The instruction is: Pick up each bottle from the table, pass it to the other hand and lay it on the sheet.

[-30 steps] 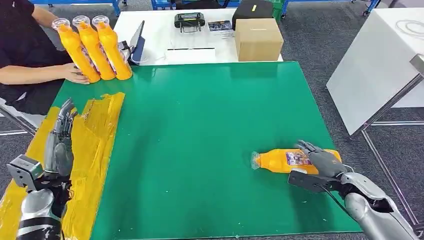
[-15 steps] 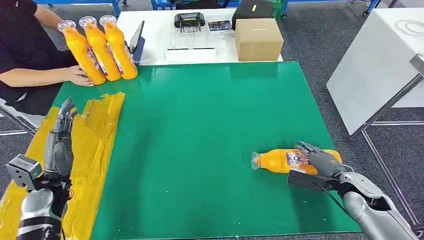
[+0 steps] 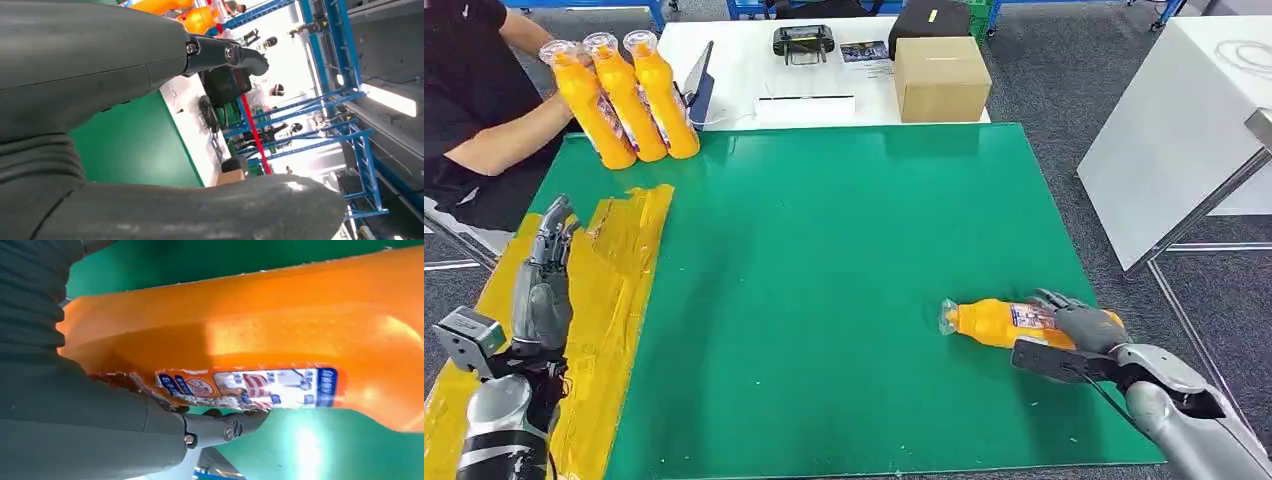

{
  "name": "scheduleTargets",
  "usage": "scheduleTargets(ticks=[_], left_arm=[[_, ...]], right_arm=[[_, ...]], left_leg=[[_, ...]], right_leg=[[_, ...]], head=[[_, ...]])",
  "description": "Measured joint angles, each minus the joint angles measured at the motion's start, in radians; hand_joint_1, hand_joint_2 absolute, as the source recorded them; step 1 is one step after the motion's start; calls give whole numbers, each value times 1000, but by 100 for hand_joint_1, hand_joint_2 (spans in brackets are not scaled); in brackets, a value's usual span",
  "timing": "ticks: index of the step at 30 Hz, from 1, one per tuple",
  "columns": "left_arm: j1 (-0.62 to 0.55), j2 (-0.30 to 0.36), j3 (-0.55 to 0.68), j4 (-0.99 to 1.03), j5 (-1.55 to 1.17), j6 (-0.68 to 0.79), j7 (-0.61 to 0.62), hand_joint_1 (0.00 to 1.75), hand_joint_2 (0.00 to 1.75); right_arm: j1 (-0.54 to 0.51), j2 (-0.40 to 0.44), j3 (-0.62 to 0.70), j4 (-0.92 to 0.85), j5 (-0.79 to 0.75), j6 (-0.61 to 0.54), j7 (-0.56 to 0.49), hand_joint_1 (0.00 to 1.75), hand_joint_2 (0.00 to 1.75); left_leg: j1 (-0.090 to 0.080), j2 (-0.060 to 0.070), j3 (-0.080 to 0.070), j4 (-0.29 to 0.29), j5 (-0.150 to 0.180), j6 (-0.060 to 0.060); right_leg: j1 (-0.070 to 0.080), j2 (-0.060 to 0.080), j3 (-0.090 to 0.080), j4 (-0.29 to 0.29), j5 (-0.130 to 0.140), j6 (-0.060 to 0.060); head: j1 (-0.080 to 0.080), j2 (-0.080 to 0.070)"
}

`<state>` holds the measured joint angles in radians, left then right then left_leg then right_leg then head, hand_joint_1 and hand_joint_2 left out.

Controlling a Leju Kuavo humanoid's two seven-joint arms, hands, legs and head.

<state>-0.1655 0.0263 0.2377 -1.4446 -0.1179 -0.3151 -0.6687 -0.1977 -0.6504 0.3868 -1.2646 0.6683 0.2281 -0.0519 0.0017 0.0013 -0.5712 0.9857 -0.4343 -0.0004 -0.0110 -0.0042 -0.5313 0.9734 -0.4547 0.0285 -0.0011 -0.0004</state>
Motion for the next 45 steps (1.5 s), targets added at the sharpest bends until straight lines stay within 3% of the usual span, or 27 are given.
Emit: scheduleTargets(ticks=[11, 12, 37, 38, 42, 45], left_arm=[[0, 0, 0, 11, 4, -9, 0, 0, 0], [0, 0, 0, 11, 4, -9, 0, 0, 0], [-31, 0, -2, 49, 19, -11, 0, 0, 0], [-31, 0, -2, 51, 23, -11, 3, 0, 175], [-44, 0, -2, 76, 77, -45, 66, 0, 175], [-49, -5, -2, 106, 215, -117, 169, 0, 175]], right_arm=[[3, -22, 2, 8, -1, 3, 9, 2, 175], [3, -23, 2, 8, -1, 5, 9, 173, 175], [34, -116, 15, 2, -108, 94, 34, 175, 175], [35, -116, 16, 1, -113, 94, 34, 175, 175], [38, -94, 16, 5, -177, 64, -20, 175, 175], [34, 42, -14, 36, -249, -72, -187, 175, 175]], left_leg=[[0, 0, 0, 0, 0, 0], [0, 0, 0, 0, 0, 0], [0, 0, 0, 0, 0, 0], [0, 0, 0, 0, 0, 0], [1, 1, 1, 0, 0, 0], [3, 8, 2, 0, -1, 0]], right_leg=[[0, 0, 0, 0, 0, 0], [0, 0, 0, 0, 0, 0], [0, 0, 0, 0, 0, 0], [0, 0, 0, 0, 0, 0], [1, 0, 0, 0, 0, 0], [5, 5, 2, 0, 0, 0]], head=[[0, 0], [0, 0], [0, 0], [0, 0], [0, 0], [2, 0]])
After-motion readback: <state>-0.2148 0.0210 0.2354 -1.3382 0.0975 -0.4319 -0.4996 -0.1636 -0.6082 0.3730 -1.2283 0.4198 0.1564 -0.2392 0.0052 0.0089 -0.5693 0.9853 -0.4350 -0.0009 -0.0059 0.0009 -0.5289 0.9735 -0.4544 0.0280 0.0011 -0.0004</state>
